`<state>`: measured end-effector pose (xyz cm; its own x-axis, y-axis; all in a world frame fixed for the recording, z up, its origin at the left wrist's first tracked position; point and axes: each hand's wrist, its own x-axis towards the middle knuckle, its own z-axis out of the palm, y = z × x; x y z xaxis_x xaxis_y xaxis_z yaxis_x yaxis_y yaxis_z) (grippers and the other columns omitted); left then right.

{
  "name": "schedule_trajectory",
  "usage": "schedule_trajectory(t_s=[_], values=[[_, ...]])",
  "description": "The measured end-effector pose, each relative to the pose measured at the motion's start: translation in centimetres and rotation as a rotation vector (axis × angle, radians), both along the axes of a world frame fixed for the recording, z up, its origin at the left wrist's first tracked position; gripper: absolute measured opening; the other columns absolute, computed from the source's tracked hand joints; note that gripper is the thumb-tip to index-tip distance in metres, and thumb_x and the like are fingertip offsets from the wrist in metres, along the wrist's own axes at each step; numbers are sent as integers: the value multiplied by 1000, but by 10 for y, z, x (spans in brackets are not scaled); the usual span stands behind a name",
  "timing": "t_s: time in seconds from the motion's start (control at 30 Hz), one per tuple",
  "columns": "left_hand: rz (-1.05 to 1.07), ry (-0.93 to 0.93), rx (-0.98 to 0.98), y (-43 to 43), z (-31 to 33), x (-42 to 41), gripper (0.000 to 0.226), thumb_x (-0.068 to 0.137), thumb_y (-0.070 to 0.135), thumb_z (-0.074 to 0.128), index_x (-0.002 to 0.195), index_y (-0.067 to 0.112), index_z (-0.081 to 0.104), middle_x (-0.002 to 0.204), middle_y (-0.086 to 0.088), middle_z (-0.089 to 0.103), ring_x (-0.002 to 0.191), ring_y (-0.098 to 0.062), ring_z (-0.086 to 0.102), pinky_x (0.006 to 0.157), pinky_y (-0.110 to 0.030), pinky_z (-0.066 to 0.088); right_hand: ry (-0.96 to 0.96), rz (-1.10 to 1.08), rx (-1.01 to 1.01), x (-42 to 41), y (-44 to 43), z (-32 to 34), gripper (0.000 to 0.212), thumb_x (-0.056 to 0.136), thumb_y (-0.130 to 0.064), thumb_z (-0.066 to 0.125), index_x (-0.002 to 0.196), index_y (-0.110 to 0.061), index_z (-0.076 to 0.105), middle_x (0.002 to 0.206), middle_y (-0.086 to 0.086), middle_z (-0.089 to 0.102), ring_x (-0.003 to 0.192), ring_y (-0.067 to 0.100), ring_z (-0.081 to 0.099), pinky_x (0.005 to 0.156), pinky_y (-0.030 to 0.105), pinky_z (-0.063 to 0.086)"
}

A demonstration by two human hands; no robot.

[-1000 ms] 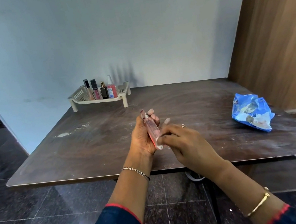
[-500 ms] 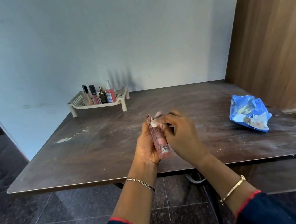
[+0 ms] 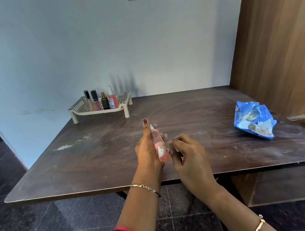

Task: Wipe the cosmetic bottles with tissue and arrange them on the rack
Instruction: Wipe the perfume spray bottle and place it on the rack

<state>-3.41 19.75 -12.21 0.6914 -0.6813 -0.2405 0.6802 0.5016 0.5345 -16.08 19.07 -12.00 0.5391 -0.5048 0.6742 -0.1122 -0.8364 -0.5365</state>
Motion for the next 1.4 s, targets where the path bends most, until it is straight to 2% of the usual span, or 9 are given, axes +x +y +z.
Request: schedule_trajectory(t_s=[0.2,0.47,0.8,0.9,1.0,1.07,1.17,1.3,1.4], values=[[-327,45,-56,9,10,-5,27,86,33,64,91,7,64,88,-11,66,81,-24,64,76,-37,56,104,-12,-33,32,-27,31,21,86,-4,55,96,-13,71,88,-6,56,73,7,46,67,21,34],[-169,153,-120,14,1,18,25,93,28,55,79,9,59,58,-1,59,47,-11,59,57,-27,57,152,184,-7,7,-6,14,24,85,-1,53,98,-15,68,94,-6,60,79,10,56,66,27,45],[-342,141,-345,16,8,9,29,94,30,55,93,4,67,75,-7,68,72,-16,67,71,-30,59,20,151,83,21,-15,30,25,85,-4,57,97,-19,72,90,-10,59,79,9,59,73,34,53],[-360,117,-335,20,14,6,31,94,30,55,94,1,66,81,-13,70,75,-21,70,68,-34,60,22,99,14,34,-19,40,26,86,-2,54,98,-16,72,92,-6,59,78,10,58,74,31,51],[-396,71,-304,24,14,8,32,93,34,56,99,4,65,97,-10,66,94,-20,65,96,-30,50,91,91,-122,35,-13,44,30,86,-9,44,101,-14,70,103,0,62,89,15,59,78,30,50],[-413,27,-265,25,14,9,34,93,39,53,96,7,64,94,-9,65,92,-22,66,88,-33,54,152,109,-235,31,-8,44,33,87,-15,38,99,-13,69,107,3,62,88,18,60,74,30,50],[-373,-31,-243,24,16,14,34,96,41,43,87,12,61,79,-4,67,72,-19,68,69,-31,59,238,104,-415,24,-3,40,16,83,-4,59,93,-11,69,99,6,62,72,20,61,60,30,51],[-256,-78,-232,22,16,20,32,96,34,47,80,13,64,71,3,69,75,-13,70,86,-32,53,314,124,-469,10,4,30,23,72,1,72,89,-14,68,89,2,60,61,18,56,49,27,43],[-326,-119,-243,24,20,16,30,97,37,46,84,14,61,73,1,69,74,-14,69,79,-34,57,299,129,-469,12,-1,35,21,75,1,69,90,-13,68,89,3,60,63,20,57,49,31,49]])
